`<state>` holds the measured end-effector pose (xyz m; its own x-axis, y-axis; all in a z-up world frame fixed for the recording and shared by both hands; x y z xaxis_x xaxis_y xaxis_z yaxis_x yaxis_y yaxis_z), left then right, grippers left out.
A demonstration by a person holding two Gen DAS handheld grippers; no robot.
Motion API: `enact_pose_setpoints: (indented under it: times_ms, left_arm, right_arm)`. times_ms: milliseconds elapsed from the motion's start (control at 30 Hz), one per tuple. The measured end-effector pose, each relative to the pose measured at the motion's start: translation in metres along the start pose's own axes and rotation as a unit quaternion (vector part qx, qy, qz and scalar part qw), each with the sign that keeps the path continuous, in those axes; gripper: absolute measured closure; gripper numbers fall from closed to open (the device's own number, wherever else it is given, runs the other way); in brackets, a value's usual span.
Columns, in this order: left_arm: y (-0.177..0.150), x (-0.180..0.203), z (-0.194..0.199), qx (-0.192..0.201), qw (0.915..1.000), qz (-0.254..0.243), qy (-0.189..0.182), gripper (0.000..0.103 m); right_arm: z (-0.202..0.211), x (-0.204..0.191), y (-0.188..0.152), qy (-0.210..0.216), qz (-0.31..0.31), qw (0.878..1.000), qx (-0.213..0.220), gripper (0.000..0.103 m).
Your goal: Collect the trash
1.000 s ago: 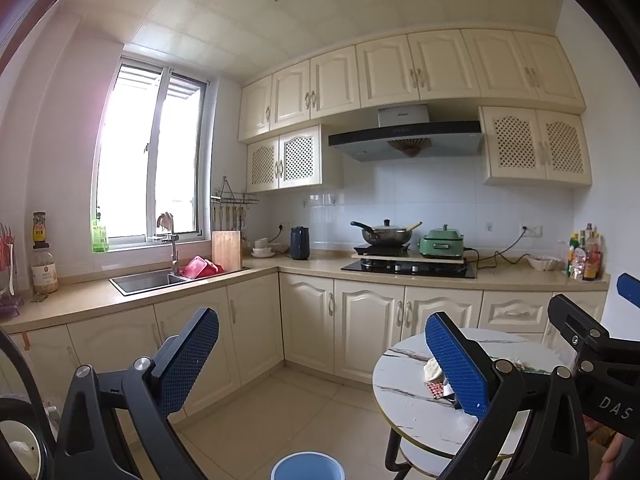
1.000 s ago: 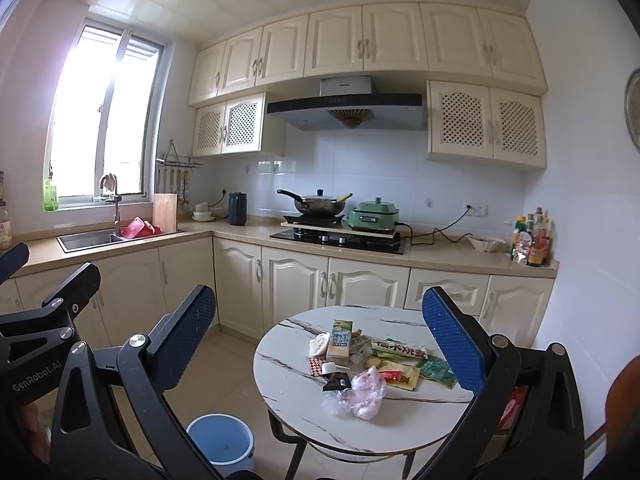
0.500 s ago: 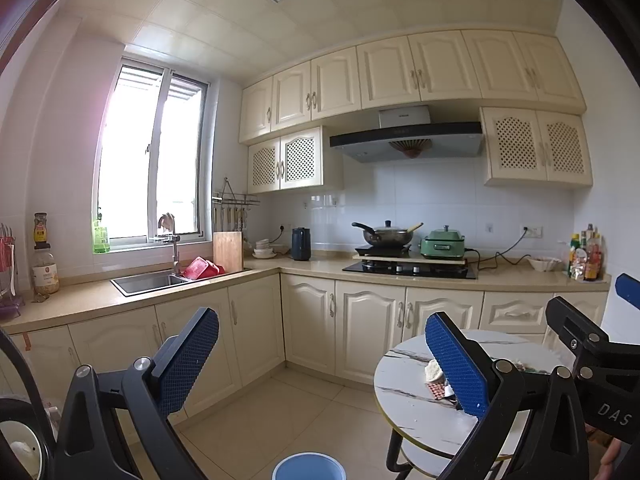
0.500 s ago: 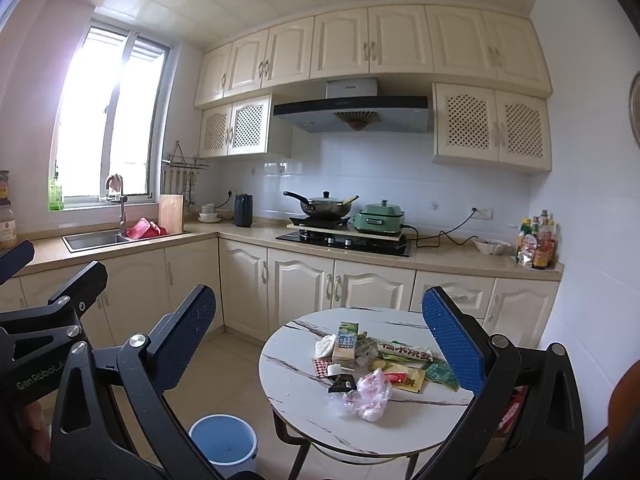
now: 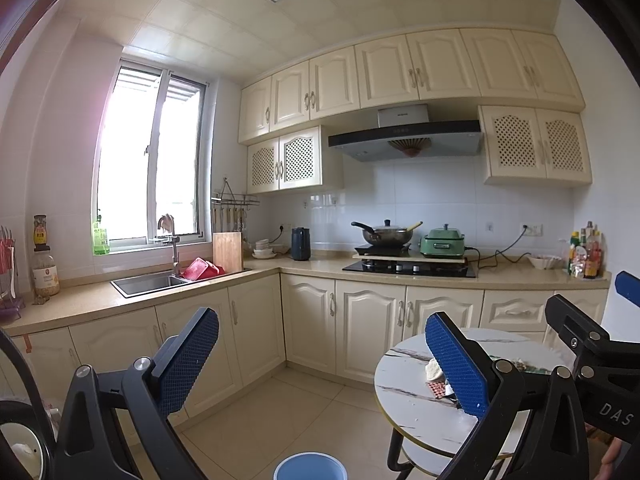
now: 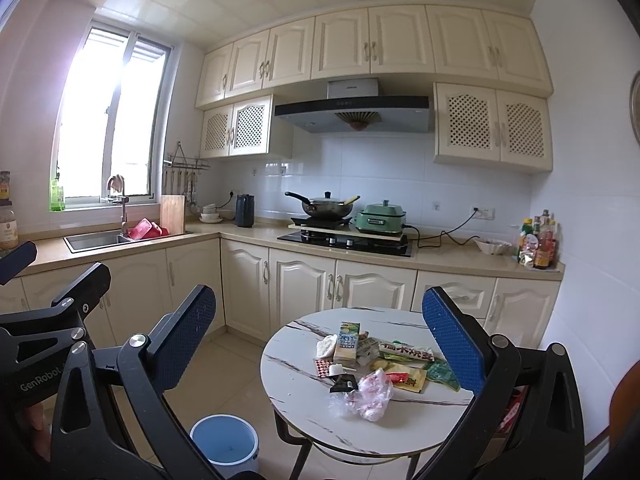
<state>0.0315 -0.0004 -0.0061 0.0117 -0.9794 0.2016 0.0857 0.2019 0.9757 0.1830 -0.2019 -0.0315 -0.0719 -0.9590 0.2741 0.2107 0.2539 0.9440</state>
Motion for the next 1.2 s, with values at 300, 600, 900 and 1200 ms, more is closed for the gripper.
enact_pose_setpoints:
  times_ms: [300,600,900,1200]
  left_arm:
    - [-0.0003,0.0005,0.0002,0.0,1.0,-0.001,-0.001,0.001]
    - [-0.0011,0.0015,0.0005,0.0,1.0,-0.003,0.0,0.001]
    - [-0.0008,0.0017,0.0002,0.001,1.0,-0.003,0.0,0.001]
    - [-0.0064,0.0047,-0.008,-0.001,1.0,-0.001,-0.001,0.001]
  right_arm:
    - [0.0008,-0.002,0.001,0.002,-0.001,1.0,0.001,0.0]
    - [0.0016,-0.0048,0.0024,0.004,0.0,1.0,0.002,0.0]
    - [0.0021,-0.0035,0.0016,0.004,-0.001,1.0,0.002,0.0]
    - [-0.0003,-0.001,-0.0031,0.006,-0.006,1.0,0.002,0.0]
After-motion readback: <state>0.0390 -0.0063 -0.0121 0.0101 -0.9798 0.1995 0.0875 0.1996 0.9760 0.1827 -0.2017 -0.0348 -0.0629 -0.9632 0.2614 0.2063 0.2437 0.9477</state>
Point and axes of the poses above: each gripper's, at about its wrist camera, not at the fingertips, and z roughly against the way its jaws point, x to its right, y to its top, the point moved 4 cm from there along -z, roughly the way its jaws point, and after that the axes turned 12 degrees about z, right-handed, at the moved point
